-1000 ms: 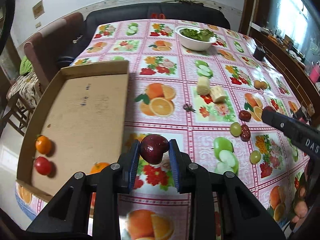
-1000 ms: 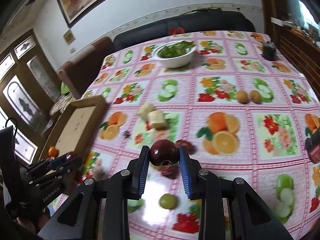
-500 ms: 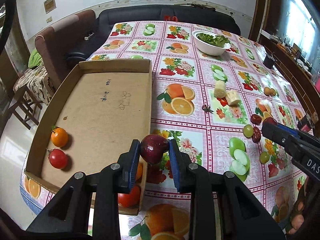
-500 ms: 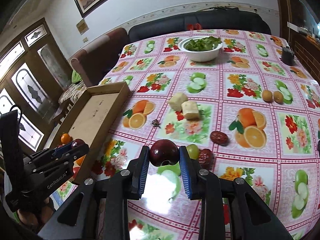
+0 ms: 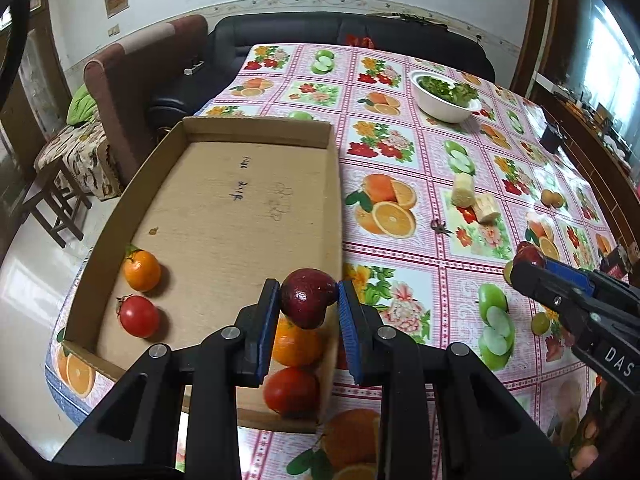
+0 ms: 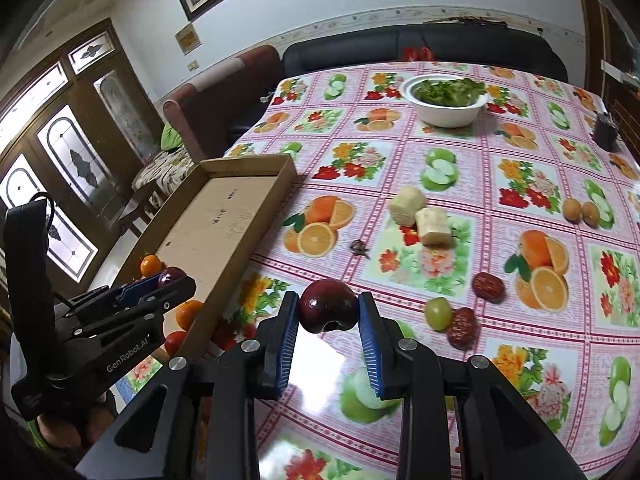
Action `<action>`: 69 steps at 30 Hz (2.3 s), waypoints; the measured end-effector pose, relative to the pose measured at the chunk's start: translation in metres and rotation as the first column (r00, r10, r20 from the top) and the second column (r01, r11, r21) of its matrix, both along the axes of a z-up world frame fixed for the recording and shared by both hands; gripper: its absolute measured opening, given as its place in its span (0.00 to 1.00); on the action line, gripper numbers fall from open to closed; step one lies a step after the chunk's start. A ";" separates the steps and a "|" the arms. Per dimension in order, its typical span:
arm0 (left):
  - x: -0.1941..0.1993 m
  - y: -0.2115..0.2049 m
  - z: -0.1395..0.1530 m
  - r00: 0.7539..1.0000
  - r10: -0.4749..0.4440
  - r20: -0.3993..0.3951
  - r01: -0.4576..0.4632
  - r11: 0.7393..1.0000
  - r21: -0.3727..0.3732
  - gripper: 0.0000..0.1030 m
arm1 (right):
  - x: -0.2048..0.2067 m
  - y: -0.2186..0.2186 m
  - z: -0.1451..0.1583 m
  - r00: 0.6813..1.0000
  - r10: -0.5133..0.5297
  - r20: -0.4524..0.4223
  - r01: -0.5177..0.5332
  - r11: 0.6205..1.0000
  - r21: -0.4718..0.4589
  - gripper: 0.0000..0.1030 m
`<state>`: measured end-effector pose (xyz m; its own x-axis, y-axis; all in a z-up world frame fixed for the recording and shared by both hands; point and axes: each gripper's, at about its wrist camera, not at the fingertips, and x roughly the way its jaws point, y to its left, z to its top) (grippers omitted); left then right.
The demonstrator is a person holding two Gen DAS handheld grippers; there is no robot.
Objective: Organize fruits
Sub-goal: 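Carry the plum in the left tool to the tray while the right tool carries its plum, then open the left tool to drop its plum in the tray while the right tool releases its plum, then move both tools away from the tray back over the loose fruit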
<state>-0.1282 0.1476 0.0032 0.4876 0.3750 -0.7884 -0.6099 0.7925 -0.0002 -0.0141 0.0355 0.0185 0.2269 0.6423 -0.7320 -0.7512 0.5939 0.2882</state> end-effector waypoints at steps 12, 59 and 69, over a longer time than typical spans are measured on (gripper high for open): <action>-0.027 0.048 -0.003 0.994 0.110 0.009 -0.109 0.993 -0.033 0.26 | -0.015 0.050 0.004 0.995 0.096 0.002 -0.096 0.995 0.016 0.29; -0.034 0.043 -0.009 0.992 0.127 -0.017 -0.128 0.988 -0.082 0.48 | -0.017 0.114 -0.013 0.974 0.202 -0.105 -0.197 0.979 0.050 0.46; -0.014 0.004 0.001 0.998 0.054 -0.011 -0.055 0.997 -0.063 0.48 | 0.002 0.010 0.001 0.995 0.029 -0.098 -0.020 0.996 0.093 0.50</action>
<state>-0.1423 0.1515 0.0041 0.4604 0.3502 -0.8157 -0.6522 0.7568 -0.0432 -0.0123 0.0457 0.0192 0.1401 0.7119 -0.6881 -0.7301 0.5437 0.4139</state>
